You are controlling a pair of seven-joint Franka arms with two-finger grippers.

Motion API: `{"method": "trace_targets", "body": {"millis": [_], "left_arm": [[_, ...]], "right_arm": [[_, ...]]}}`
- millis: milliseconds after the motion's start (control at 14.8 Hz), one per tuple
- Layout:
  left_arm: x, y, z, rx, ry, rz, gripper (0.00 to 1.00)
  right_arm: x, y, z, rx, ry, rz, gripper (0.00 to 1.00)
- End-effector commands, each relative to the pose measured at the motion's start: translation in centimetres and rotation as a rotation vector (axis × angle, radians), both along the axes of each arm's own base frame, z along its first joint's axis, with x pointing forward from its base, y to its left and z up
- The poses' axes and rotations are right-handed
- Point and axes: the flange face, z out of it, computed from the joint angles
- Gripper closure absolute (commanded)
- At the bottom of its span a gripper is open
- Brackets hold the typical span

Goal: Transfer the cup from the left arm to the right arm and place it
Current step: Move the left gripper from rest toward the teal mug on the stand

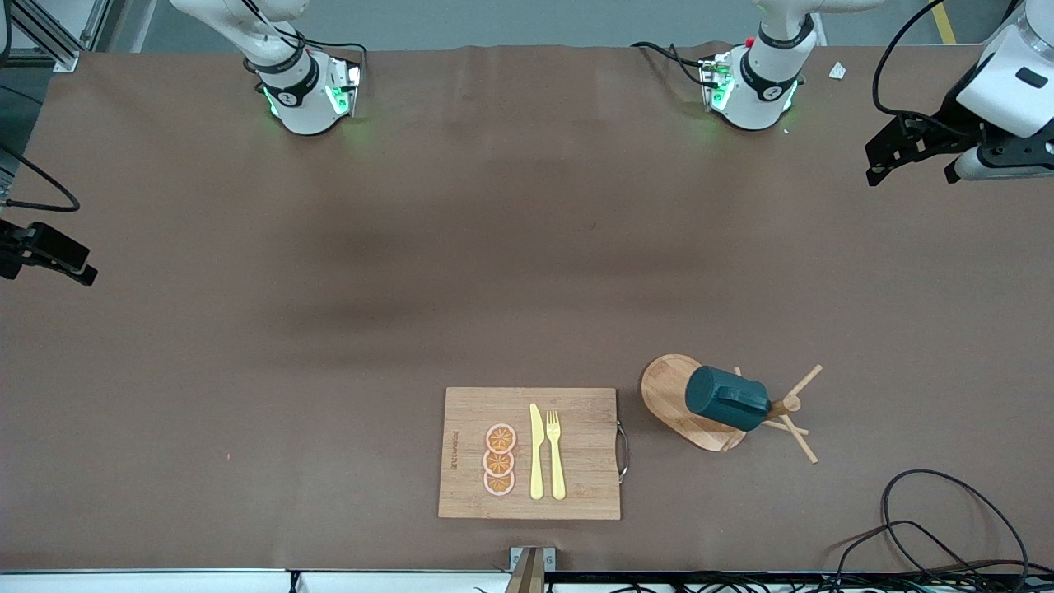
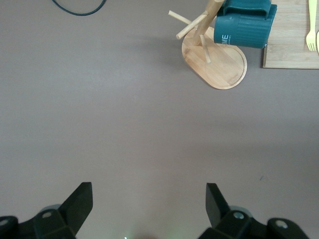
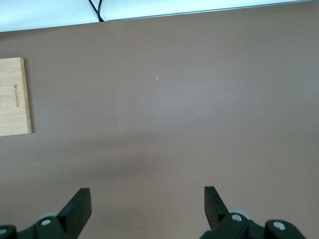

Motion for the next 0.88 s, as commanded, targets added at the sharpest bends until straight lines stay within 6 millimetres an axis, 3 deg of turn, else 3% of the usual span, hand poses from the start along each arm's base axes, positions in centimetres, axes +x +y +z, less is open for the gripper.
{"method": "trace_targets", "body": {"millis": [0,202,270,337,540,810], "left_arm": [[0.4,0.3,0.3,0.014,-0.002,-0.003,0.00],[0.9,0.3,0.5,0.014,-0.007,-0.003,0.00],[1.1,0.4,1.4,0.010,-0.026,-0.002,0.00],[2.1,0.3,1.2,0.006,-0.026,-0.003,0.00],[4.3,0.1,-0.6,-0.014,-0.010,0.015,0.00],[7.9,-1.8,-3.6,-0.100,0.029,0.281,0.00]], "right_arm": [[-0.5,0.2,0.5,-0.002,0.000,-0.005,0.00],[-0.6,0.2,0.6,-0.002,-0.002,-0.005,0.00],[-0.6,0.2,0.6,-0.002,0.000,-0.007,0.00],[-0.6,0.2,0.6,-0.002,-0.002,-0.005,0.00],[-0.6,0.2,0.6,-0.002,-0.002,-0.007,0.00],[-0.6,0.2,0.6,-0.002,0.000,-0.007,0.00]]}}
